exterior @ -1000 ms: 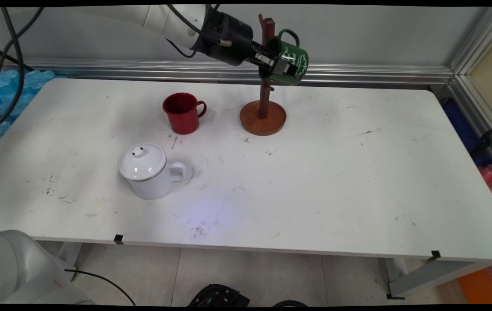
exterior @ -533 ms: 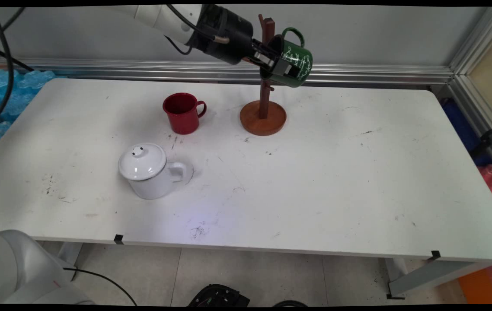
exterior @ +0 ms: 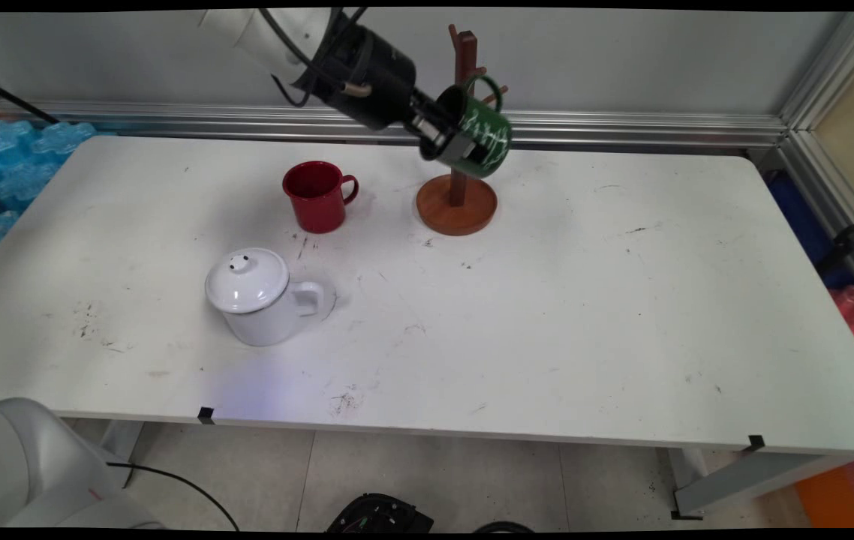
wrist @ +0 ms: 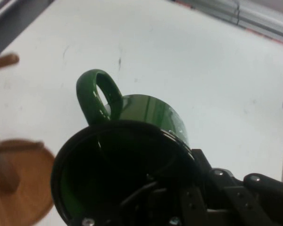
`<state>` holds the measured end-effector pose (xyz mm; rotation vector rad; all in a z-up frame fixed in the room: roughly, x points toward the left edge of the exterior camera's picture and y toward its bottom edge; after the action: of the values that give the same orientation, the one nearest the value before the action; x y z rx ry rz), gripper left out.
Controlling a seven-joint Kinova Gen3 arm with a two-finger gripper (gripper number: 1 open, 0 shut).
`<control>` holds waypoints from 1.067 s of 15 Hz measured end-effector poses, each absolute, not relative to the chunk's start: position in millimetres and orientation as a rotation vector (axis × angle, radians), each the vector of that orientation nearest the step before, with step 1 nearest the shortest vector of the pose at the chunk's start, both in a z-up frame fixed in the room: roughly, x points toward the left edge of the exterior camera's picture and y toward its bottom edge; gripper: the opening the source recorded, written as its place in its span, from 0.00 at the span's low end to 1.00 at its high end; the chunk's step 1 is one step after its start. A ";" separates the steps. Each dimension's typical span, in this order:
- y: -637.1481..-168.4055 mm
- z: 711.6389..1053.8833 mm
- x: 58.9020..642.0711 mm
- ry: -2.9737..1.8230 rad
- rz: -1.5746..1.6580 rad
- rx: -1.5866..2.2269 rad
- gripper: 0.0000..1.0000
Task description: Place the picked object on the table
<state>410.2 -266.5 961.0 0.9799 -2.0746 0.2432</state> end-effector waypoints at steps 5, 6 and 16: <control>-253.3 958.6 406.9 -2.221 0.251 1.002 0.00; -252.1 957.0 405.1 -2.255 0.254 1.001 0.00; -254.3 919.6 380.0 -2.533 0.291 1.056 0.00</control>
<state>380.0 -254.3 919.6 1.0560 -2.5328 0.2909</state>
